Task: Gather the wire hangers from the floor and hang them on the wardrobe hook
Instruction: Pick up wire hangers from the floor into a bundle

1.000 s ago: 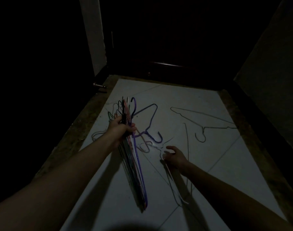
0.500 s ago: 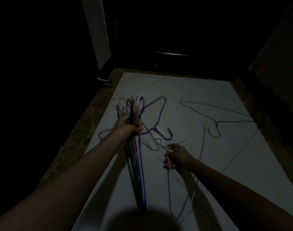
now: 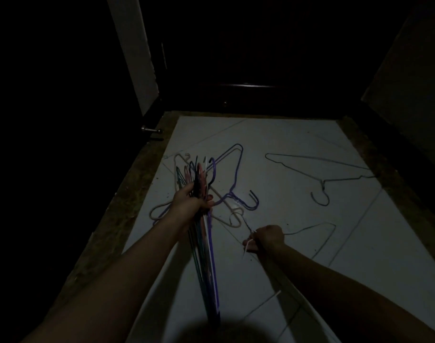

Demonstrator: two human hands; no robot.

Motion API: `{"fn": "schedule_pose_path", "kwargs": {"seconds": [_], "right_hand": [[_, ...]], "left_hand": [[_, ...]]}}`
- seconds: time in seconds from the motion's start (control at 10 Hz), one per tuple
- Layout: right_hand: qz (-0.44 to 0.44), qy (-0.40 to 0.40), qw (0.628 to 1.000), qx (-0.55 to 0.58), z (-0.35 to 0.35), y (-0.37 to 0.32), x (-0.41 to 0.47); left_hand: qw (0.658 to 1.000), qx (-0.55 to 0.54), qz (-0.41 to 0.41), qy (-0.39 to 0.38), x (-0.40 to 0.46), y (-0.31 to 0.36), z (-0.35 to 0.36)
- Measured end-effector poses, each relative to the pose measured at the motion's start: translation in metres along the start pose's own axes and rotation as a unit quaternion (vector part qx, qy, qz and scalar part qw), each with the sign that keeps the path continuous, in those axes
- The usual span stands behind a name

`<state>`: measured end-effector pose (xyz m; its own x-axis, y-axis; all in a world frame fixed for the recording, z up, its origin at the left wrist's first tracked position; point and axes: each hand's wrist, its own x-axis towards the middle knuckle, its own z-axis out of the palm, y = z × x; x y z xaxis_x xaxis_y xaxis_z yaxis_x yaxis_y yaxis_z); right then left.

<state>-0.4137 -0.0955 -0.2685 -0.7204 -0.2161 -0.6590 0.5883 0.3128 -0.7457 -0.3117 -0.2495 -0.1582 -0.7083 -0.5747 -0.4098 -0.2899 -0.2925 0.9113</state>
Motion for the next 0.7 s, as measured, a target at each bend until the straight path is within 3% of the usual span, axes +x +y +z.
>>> {"fn": "schedule_pose_path", "kwargs": {"seconds": [0.3,0.4,0.5,0.6,0.7], "right_hand": [[-0.037,0.087,0.992,0.086,0.001,0.007,0.013],[-0.046,0.129,0.989,-0.055,-0.004,0.008,0.006],[-0.042,0.166,0.985,-0.010,-0.009,0.004,0.007],[-0.083,0.184,0.954,-0.221,-0.022,0.014,0.015],[-0.078,0.184,0.977,0.081,-0.027,0.006,0.018]], "left_hand": [[1.000,0.003,-0.005,-0.003,-0.005,-0.003,0.008],[1.000,-0.003,-0.011,-0.007,-0.008,-0.002,0.012],[1.000,-0.006,-0.015,-0.014,-0.010,0.000,0.015],[1.000,-0.013,-0.013,-0.022,-0.010,0.000,0.019],[1.000,-0.009,-0.017,-0.023,-0.012,0.001,0.023]]}}
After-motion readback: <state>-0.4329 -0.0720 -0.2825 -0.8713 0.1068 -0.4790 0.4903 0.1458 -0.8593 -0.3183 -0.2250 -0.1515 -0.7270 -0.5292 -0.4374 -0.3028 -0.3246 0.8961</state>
